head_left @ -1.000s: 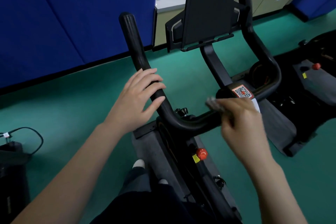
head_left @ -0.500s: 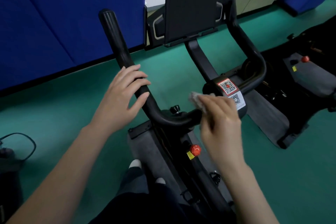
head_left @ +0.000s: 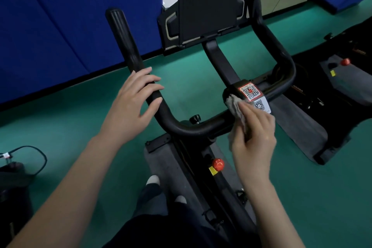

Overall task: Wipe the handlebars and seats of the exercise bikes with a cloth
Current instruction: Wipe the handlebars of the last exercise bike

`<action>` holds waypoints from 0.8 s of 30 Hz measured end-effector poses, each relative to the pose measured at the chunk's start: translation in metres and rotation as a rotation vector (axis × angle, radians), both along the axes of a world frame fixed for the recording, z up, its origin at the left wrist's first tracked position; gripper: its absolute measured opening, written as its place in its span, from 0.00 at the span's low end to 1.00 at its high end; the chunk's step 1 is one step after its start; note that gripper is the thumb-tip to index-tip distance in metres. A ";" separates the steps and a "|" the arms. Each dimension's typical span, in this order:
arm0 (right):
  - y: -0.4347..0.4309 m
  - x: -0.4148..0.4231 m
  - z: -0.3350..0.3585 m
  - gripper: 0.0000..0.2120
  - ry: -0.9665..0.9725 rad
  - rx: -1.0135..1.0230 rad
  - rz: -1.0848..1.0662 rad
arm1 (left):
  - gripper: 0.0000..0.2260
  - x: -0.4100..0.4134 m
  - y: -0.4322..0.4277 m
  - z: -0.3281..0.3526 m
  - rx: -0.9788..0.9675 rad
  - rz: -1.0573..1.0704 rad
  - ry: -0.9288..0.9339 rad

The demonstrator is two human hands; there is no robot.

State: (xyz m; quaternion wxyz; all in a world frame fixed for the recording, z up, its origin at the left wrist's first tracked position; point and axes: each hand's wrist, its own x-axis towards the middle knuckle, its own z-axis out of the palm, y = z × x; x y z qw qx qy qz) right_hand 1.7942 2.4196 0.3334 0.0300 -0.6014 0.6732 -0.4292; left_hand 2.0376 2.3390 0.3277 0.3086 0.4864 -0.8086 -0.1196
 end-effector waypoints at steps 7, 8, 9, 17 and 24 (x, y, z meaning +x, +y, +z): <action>0.023 0.040 -0.022 0.20 -0.031 -0.074 0.183 | 0.17 -0.003 0.004 -0.001 0.000 0.033 -0.019; 0.026 0.040 -0.022 0.20 -0.049 -0.089 0.218 | 0.17 -0.005 0.003 0.000 -0.011 0.040 -0.038; 0.028 0.036 -0.021 0.20 -0.071 -0.103 0.221 | 0.18 -0.005 0.003 0.001 -0.026 0.049 -0.063; 0.017 0.012 -0.029 0.20 -0.173 -0.080 -0.088 | 0.17 -0.008 -0.017 0.011 -0.109 0.026 -0.193; 0.023 0.055 -0.033 0.18 -0.238 -0.122 -0.220 | 0.15 -0.004 -0.029 0.006 -0.143 -0.032 -0.160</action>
